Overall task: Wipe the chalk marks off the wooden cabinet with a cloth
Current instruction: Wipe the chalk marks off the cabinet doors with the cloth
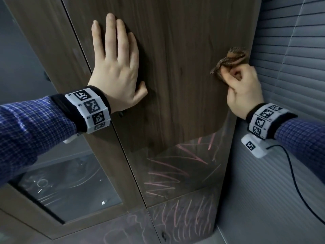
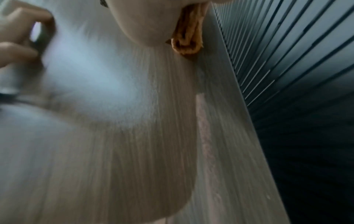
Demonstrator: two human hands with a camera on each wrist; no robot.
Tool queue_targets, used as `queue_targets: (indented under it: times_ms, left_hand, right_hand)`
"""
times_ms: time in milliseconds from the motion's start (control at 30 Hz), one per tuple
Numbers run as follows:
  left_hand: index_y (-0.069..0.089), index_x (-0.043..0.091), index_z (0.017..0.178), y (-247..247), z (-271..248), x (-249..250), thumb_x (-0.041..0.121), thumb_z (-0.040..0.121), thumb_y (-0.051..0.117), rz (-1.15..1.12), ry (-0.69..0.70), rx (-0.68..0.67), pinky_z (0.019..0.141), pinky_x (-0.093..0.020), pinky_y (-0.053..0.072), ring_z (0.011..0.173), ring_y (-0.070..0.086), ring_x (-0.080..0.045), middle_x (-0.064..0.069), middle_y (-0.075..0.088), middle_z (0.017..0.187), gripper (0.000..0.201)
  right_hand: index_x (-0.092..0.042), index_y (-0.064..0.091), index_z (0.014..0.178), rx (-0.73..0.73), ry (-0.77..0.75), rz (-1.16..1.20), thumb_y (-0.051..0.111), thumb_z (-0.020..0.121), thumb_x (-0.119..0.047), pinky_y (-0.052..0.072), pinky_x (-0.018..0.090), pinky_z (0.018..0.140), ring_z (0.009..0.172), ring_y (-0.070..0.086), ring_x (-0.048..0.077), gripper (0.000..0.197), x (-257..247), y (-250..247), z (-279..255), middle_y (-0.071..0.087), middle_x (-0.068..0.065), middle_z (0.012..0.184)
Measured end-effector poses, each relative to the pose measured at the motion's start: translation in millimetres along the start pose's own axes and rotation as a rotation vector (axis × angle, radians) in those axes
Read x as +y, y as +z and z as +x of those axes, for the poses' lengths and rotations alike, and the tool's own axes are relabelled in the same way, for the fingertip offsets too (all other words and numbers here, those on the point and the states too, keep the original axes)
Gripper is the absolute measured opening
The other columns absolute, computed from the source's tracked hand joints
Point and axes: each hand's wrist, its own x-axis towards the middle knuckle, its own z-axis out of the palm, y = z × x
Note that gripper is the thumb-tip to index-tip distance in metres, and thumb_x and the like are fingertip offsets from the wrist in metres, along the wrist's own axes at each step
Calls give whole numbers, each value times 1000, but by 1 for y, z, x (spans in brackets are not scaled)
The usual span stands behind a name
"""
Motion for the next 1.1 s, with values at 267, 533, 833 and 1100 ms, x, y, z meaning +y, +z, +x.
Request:
queue_targets:
  times_ms: [267, 533, 833, 1100]
  left_hand:
    - [20, -13, 148, -1, 1, 2, 51, 87, 36, 10, -17, -12, 115, -76, 5, 147, 4, -60, -44, 9, 156, 90]
    - [20, -11, 149, -2, 0, 4, 52, 88, 37, 25, -23, -27, 115, -77, 4, 147, 5, -60, -43, 10, 156, 90]
    - [15, -6, 152, 1, -2, 4, 52, 90, 34, 22, -81, -59, 118, -72, 9, 145, 19, -57, -39, 18, 156, 86]
    - [25, -5, 144, 0, -3, 4, 51, 95, 29, 12, -86, -128, 107, -63, 29, 126, 42, -52, -35, 40, 138, 74]
  right_hand:
    - [-5, 67, 107, -280, -121, -25, 58, 65, 16, 53, 43, 78, 95, 47, 37, 48, 12, 36, -111, 54, 17, 110]
    - [-7, 64, 106, -486, -71, -27, 56, 70, 10, 55, 48, 69, 94, 49, 37, 41, 7, 31, -108, 54, 17, 109]
    - [-8, 67, 108, -283, -172, 15, 49, 76, 0, 53, 43, 73, 95, 46, 37, 37, -21, 45, -96, 57, 19, 110]
    - [-17, 61, 128, -671, -397, 224, 45, 81, -3, 58, 41, 79, 107, 56, 35, 52, -161, 124, -188, 58, 16, 127]
